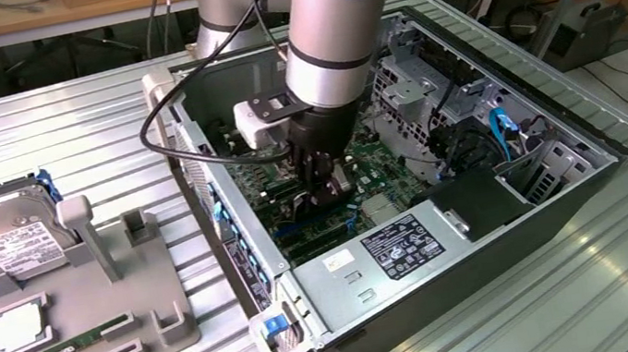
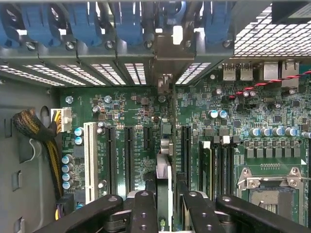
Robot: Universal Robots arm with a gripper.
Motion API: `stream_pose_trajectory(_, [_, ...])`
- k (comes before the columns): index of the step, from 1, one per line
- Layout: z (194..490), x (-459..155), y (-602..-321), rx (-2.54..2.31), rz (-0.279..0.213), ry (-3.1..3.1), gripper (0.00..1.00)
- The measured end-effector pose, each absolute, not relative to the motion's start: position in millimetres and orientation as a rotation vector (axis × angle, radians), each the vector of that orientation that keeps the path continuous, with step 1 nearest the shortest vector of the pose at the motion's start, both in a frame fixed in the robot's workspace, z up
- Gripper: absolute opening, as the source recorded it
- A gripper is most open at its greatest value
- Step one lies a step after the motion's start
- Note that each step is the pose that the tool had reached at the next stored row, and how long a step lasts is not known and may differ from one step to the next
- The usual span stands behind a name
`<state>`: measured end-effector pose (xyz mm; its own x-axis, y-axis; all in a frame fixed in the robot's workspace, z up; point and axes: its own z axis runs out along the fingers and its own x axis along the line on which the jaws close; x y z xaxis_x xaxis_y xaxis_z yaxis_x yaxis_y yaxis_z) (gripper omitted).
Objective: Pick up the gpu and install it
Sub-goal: 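Insert the gpu into the slot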
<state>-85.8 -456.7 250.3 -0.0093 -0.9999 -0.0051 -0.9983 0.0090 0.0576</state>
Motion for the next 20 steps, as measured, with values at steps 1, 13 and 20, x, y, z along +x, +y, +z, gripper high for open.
stream_pose_trajectory(1, [250.2,-85.8,-456.7,2.185,-0.069,-2.205,0.28])
stream_pose_trajectory(13, [279.8,-86.0,-454.4,2.188,-0.067,-2.204,0.45])
stream_pose_trajectory(20, [278.9,-94.9,-446.7,2.190,-0.054,-2.204,0.14])
